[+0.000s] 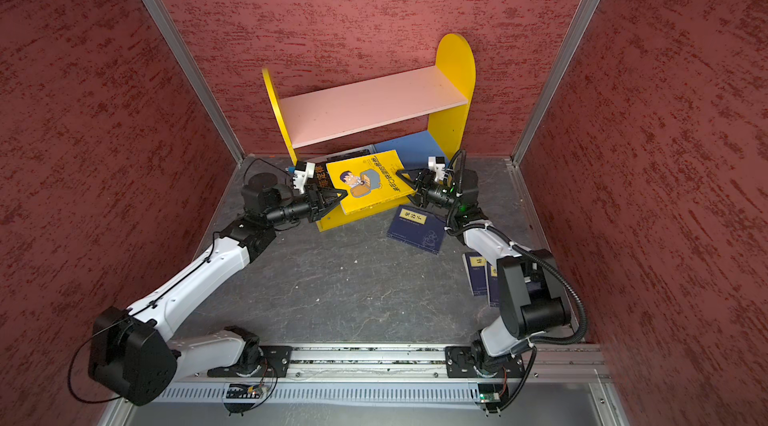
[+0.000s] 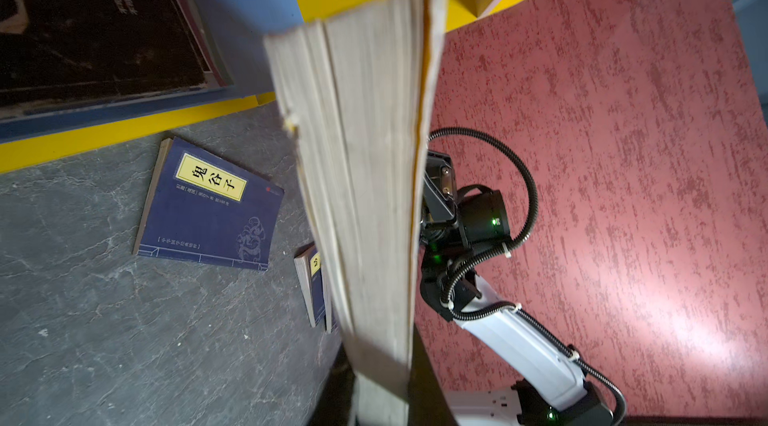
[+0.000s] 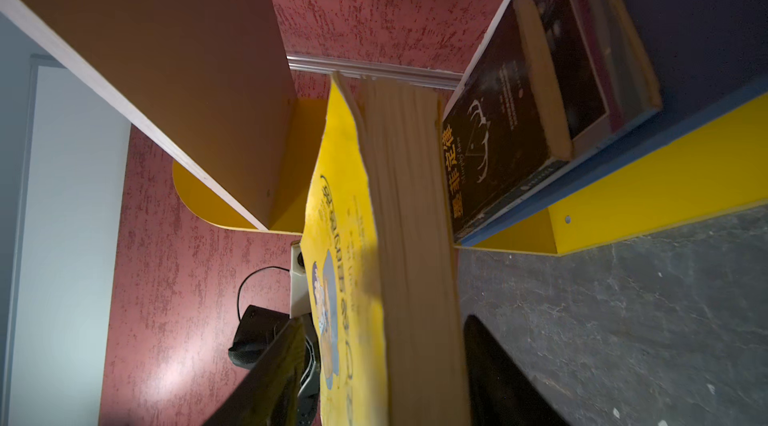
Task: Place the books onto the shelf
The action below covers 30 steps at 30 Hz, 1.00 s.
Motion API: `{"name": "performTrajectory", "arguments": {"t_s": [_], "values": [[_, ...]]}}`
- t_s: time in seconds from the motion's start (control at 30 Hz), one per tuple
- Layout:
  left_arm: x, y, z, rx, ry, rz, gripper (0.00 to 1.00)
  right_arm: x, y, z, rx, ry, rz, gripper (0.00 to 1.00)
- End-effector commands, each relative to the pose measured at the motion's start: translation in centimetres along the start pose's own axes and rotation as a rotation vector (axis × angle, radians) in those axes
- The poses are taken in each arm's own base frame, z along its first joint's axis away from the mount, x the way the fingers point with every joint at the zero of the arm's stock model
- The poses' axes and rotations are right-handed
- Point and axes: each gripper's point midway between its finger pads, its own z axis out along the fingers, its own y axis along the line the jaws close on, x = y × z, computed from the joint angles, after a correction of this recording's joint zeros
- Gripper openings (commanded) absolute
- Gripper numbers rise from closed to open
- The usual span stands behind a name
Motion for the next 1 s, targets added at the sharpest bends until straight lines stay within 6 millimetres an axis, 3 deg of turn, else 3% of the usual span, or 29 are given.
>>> {"name": "performTrajectory", "arguments": {"t_s": [0.0,0.23,0.33,0.43,0.57,0.67,0.83,0.97], "values": [[-0.1,-4.4,-1.8,0.092,0.014,0.168,0.0,1.5,3.4,-0.3,-0.076,0.1,-0.097,0.52],[-1.6,-4.0,-2.6,0.08,-0.026,0.173,0.0,1.7,3.2,-0.8,-0.016,0.098,-0.093,0.25],[-2.5,-4.4,-2.8,0.089,-0.041,0.185,0.0,1.3,4.2,-0.9,-0.027,0.067,-0.113,0.2],[-3.2,-4.6,-2.9,0.08,-0.057,0.188,0.14,0.5,4.9,-0.8,-0.023,0.028,-0.129,0.16],[-4.0,-4.5,-4.0,0.053,-0.098,0.196,0.63,-1.0,5.5,-0.5,-0.015,-0.02,-0.151,0.15],[-4.5,-4.3,-5.8,0.004,-0.15,0.206,0.87,-2.6,5.2,0.2,0.01,-0.052,-0.16,0.15],[-5.6,-4.5,-9.6,-0.088,-0.237,0.229,0.99,-4.5,5.2,1.6,0.012,-0.058,-0.18,0.15],[-6.7,-3.2,-12.6,-0.196,-0.32,0.22,1.0,-5.7,4.5,3.0,0.02,-0.043,-0.185,0.15]]}}
